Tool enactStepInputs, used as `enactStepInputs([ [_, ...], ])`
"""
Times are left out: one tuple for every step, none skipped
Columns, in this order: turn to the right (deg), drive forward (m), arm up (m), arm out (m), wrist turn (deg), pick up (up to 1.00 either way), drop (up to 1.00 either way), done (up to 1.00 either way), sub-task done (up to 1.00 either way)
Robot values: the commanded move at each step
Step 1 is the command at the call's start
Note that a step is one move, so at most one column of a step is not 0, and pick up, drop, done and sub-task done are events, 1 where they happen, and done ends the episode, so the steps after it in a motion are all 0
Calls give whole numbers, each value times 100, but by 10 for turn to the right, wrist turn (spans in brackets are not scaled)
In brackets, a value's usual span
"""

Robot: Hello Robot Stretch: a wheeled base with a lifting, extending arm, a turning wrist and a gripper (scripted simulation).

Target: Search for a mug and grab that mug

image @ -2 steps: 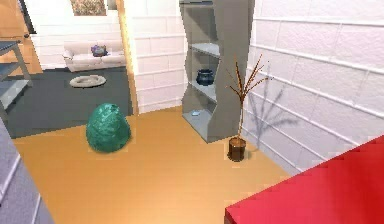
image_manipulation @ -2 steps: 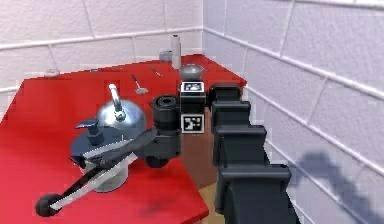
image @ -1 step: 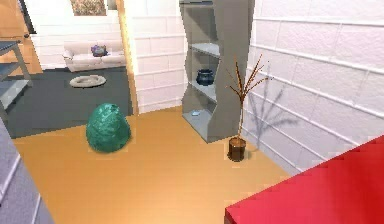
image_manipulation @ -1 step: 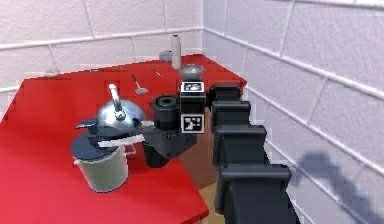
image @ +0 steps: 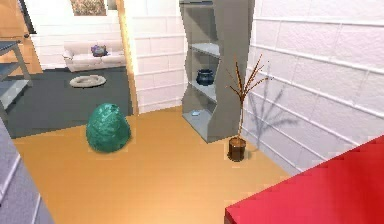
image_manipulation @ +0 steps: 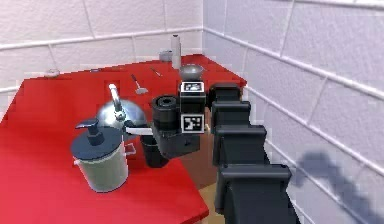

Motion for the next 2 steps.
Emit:
enactStepInputs([
  [0,0,-16,0,0,0,0,0,0],
  [0,0,0,0,0,100,0,0,0],
])
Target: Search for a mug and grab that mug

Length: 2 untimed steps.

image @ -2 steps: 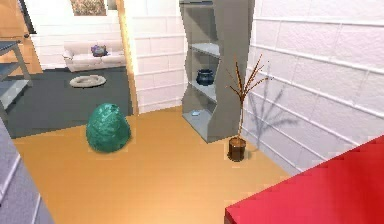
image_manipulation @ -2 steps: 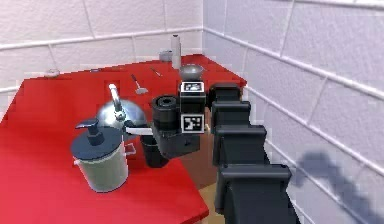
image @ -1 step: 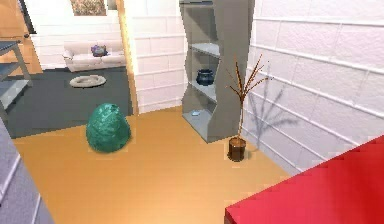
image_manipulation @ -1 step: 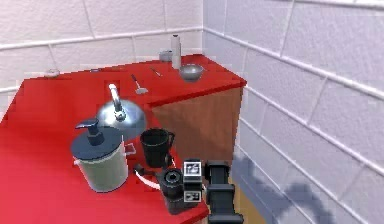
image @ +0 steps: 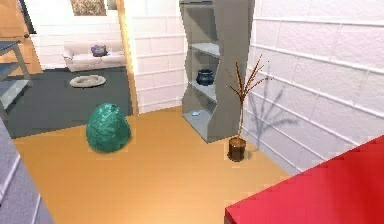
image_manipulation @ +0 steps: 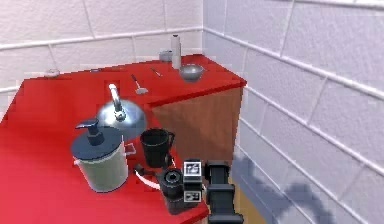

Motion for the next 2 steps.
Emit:
enactStepInputs([
  [0,0,10,0,0,0,0,0,0],
  [0,0,0,0,0,0,0,100,0],
])
